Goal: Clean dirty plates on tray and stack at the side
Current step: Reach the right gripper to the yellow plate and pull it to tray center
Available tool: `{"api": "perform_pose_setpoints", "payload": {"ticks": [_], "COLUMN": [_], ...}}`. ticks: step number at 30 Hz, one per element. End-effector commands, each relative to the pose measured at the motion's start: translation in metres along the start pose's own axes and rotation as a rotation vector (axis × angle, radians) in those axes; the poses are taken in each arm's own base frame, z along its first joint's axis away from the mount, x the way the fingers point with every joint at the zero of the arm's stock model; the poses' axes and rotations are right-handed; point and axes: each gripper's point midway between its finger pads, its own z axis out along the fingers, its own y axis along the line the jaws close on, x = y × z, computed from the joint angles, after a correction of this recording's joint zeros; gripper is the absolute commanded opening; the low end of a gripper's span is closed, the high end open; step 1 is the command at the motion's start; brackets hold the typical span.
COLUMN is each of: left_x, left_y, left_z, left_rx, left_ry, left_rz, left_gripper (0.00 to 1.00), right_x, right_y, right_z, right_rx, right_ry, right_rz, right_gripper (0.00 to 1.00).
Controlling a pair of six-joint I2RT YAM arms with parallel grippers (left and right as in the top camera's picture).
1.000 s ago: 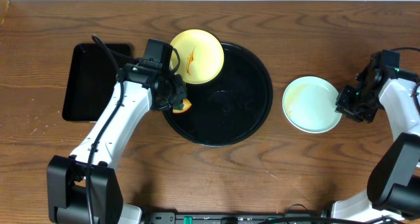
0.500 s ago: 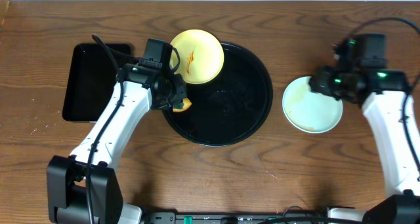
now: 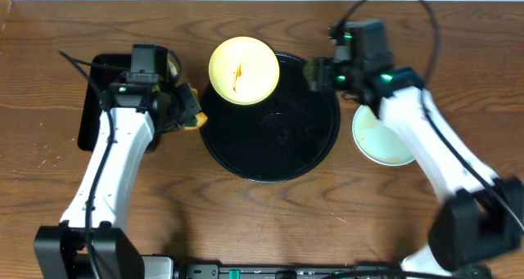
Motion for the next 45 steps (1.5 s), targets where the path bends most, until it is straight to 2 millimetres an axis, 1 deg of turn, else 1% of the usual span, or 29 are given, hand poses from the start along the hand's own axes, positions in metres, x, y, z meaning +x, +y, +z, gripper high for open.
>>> {"api": "perform_pose_setpoints", "payload": {"ticks": [1,3,4,7,9,13,17,24,28,32,35,37,41,45], "left_x": [-0.002,0.000,0.001,0.002,0.005,0.008,0.008,0.008,0.008,0.008,0.009,0.009,0.010,0.011], "left_y": [0.001,0.002,0.002,0.003,0.004,0.006,0.006,0.006,0.006,0.006,0.006,0.007,0.008,0.009], "left_z": [-0.005,-0.005,-0.005,-0.005,-0.004,-0.003,-0.003,-0.003,-0.003,-0.003,-0.002,-0.001,0.003,0.007], "left_rx": [-0.007,-0.011,-0.012,-0.015,-0.019,-0.024,-0.025,-0.025,-0.025,-0.025,-0.026,-0.028,-0.033,-0.039], "left_ry": [-0.010,-0.002,0.000,0.007,0.015,0.026,0.028,0.028,0.028,0.028,0.030,0.033,0.044,0.057], "left_rz": [0.024,0.023,0.023,0.021,0.019,0.018,0.017,0.017,0.018,0.017,0.017,0.017,0.015,0.012], "left_gripper": [0.08,0.08,0.08,0.07,0.07,0.07,0.07,0.07,0.07,0.07,0.08,0.08,0.07,0.07], "right_x": [-0.008,-0.014,-0.016,-0.020,-0.018,0.002,0.018,0.051,0.059,0.070,0.082,0.087,0.092,0.098], "right_y": [0.019,0.030,0.034,0.039,0.038,0.026,0.019,0.019,0.020,0.017,0.011,0.006,-0.002,-0.003], "right_z": [0.030,0.051,0.057,0.079,0.094,0.115,0.134,0.170,0.176,0.173,0.168,0.165,0.157,0.148], "right_rx": [-0.020,-0.029,-0.030,0.005,0.043,0.142,0.193,0.204,0.208,0.230,0.257,0.273,0.298,0.305], "right_ry": [0.021,0.037,0.040,0.039,0.043,0.071,0.092,0.142,0.158,0.203,0.250,0.275,0.315,0.351], "right_rz": [-0.011,-0.025,-0.027,-0.008,0.014,0.072,0.094,0.112,0.107,0.107,0.108,0.108,0.109,0.098], "right_gripper": [0.63,0.61,0.60,0.59,0.56,0.52,0.47,0.43,0.39,0.35,0.31,0.30,0.28,0.26]}}
